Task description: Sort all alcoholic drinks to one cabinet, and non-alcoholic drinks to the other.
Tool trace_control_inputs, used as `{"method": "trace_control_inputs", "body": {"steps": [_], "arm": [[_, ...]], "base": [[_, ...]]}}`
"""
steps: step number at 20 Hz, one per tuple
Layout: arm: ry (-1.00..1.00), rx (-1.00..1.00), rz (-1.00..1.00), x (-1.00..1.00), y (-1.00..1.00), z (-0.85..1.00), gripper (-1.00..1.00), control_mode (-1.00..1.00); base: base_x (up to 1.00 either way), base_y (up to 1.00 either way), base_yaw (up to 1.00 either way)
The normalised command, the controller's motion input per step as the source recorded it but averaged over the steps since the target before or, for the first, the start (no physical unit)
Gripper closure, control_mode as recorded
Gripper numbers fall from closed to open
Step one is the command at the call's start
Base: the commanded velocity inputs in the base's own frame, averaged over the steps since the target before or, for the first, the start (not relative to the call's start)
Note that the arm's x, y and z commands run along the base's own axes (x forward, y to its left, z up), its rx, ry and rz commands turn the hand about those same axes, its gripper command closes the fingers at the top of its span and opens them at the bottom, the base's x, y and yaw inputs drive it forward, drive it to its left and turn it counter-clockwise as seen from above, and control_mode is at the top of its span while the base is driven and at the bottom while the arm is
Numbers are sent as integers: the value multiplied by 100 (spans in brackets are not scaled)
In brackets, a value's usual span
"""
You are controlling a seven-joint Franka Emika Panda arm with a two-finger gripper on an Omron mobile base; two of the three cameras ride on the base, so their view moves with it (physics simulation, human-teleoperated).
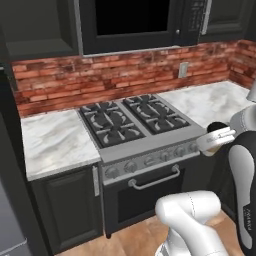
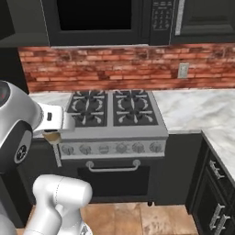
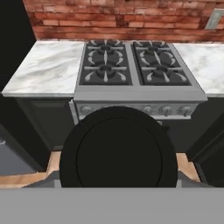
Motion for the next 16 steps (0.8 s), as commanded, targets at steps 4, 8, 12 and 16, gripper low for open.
{"method": "trace_control_inputs", "body": {"steps": [4,8,12,16], "arm": [[0,0,0,0,0,0,100,100],[0,0,0,0,0,0,100,100],[0,0,0,0,0,0,100,100],[0,0,0,0,0,0,100,100]], "base": [[27,57,0],[31,59,0],[33,59,0],[39,49,0]]}}
